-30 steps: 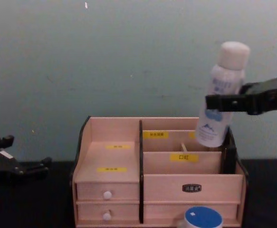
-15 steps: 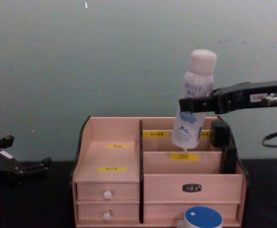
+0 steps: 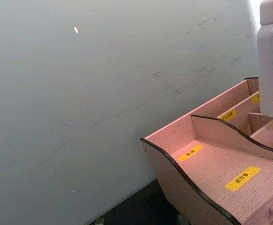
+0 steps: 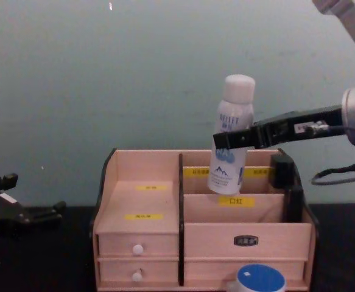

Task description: Pick up the facial cleanser and watermelon frost from the table and place them into the tiered storage box.

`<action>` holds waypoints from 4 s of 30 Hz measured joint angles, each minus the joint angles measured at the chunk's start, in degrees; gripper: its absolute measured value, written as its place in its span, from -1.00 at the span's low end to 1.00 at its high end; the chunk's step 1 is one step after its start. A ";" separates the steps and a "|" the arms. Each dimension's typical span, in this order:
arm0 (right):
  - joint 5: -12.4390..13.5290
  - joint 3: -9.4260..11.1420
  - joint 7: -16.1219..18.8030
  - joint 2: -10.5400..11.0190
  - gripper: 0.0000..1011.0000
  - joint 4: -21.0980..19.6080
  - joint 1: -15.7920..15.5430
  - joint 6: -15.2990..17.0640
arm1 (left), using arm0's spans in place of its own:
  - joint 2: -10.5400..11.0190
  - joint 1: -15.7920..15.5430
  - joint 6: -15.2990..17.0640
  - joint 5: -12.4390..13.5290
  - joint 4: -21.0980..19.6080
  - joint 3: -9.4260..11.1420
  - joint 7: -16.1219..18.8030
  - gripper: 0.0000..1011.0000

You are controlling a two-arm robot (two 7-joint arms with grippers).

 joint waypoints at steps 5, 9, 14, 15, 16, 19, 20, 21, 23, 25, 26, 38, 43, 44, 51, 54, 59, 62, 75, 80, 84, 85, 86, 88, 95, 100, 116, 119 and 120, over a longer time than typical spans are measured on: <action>-0.77 -0.78 0.17 -1.03 0.18 2.23 1.43 -0.31 | 0.00 0.00 0.00 0.00 0.00 0.00 0.00 0.98; -1.25 -1.15 0.20 -1.90 0.18 3.93 2.32 -0.79 | 0.00 0.00 0.00 0.00 0.00 0.00 0.00 0.98; -1.69 -1.32 0.34 -2.93 0.18 5.82 3.24 -1.46 | 0.00 0.00 0.00 0.00 0.00 0.00 0.00 0.98; -1.76 -1.33 0.36 -3.07 0.18 6.12 3.38 -1.56 | 0.00 0.00 0.00 0.00 0.00 0.00 0.00 0.98; -1.83 -1.34 0.39 -3.25 0.18 6.46 3.53 -1.66 | 0.00 0.00 0.00 0.00 0.00 0.00 0.00 0.98; -2.08 -1.36 0.46 -3.90 0.18 7.73 4.15 -2.00 | 0.00 0.00 0.00 0.00 0.00 0.00 0.01 0.98; -2.25 -1.39 0.50 -4.21 0.18 8.37 4.45 -2.15 | 0.00 0.00 0.00 0.00 0.00 0.00 0.00 0.98; -2.32 -1.40 0.52 -4.35 0.18 8.68 4.60 -2.23 | 0.00 0.00 0.00 0.00 0.00 0.00 0.01 0.98; -2.58 -1.42 0.53 -4.79 0.18 9.59 4.99 -2.49 | 0.00 0.00 0.00 0.00 0.00 0.00 0.00 0.98; -2.76 -1.44 0.56 -5.04 0.18 10.12 5.20 -2.65 | 0.00 0.00 0.00 0.00 0.00 0.00 0.00 0.98; -2.93 -1.47 0.59 -5.27 0.18 10.57 5.34 -2.77 | 0.00 0.00 0.00 0.00 0.00 0.00 0.01 0.98; -3.95 -1.51 1.07 -6.32 0.18 12.51 5.76 -3.39 | 0.00 0.00 0.00 0.00 0.00 0.00 0.00 0.98; -4.34 -1.50 1.24 -6.46 0.18 12.84 5.76 -3.54 | 0.00 0.00 0.00 0.00 0.00 0.00 0.00 0.98; -4.46 -1.51 1.26 -6.50 0.18 12.93 5.75 -3.58 | 0.00 0.00 0.00 0.00 0.00 0.00 0.00 0.98; -5.22 -1.66 1.47 -6.82 0.18 13.67 5.69 -3.79 | 0.00 0.00 0.00 0.00 0.00 0.00 0.00 0.98; -5.54 -1.73 1.58 -6.99 0.18 13.99 5.71 -3.89 | 0.00 0.00 0.00 0.00 0.00 0.00 0.00 0.98; -6.22 -1.97 1.70 -7.51 0.18 14.95 5.92 -4.22 | 0.00 0.00 0.00 0.00 0.00 0.00 0.01 0.98; -6.75 -2.17 1.73 -7.93 0.18 15.74 6.17 -4.47 | 0.00 0.00 0.00 0.00 0.00 0.00 0.00 0.98; -8.97 -2.38 1.82 -9.39 0.18 18.70 6.95 -5.75 | 0.00 0.00 0.00 0.00 0.00 0.00 0.00 0.98; -9.87 -2.38 1.82 -9.89 0.18 19.84 7.19 -6.27 | 0.00 0.00 0.00 0.00 0.00 0.00 0.01 0.98; -10.28 -2.31 1.84 -10.08 0.18 20.18 7.20 -6.39 | 0.00 0.00 0.00 0.00 0.00 0.00 0.00 0.98; -10.46 -2.24 1.85 -10.15 0.18 20.27 7.20 -6.41 | 0.00 0.00 0.00 0.00 0.00 0.00 0.00 0.98; -10.57 -2.20 1.85 -10.20 0.18 20.32 7.20 -6.43 | 0.00 0.00 0.00 0.00 0.00 0.00 0.00 0.98; -10.83 -2.09 1.85 -10.30 0.18 20.41 7.19 -6.47 | 0.00 0.00 0.00 0.00 0.00 0.00 0.00 0.98; -11.48 -1.97 1.80 -10.33 0.18 20.47 7.04 -6.62 | 0.00 0.00 0.00 0.00 0.00 0.00 0.01 0.98; -11.47 -1.95 1.77 -10.33 0.18 20.46 7.02 -6.62 | 0.00 0.00 0.00 0.00 0.00 0.00 0.00 0.98; -11.27 -1.94 1.73 -10.29 0.58 20.44 6.98 -6.58 | 0.00 0.00 0.00 0.00 0.00 0.00 0.00 0.98; -11.26 -1.94 1.73 -10.29 0.73 20.43 6.98 -6.57 | 0.00 0.00 0.00 0.00 0.00 0.00 0.00 0.98; -11.25 -1.94 1.73 -10.29 0.79 20.42 6.98 -6.56 | 0.00 0.00 0.00 0.00 0.00 0.00 0.01 0.98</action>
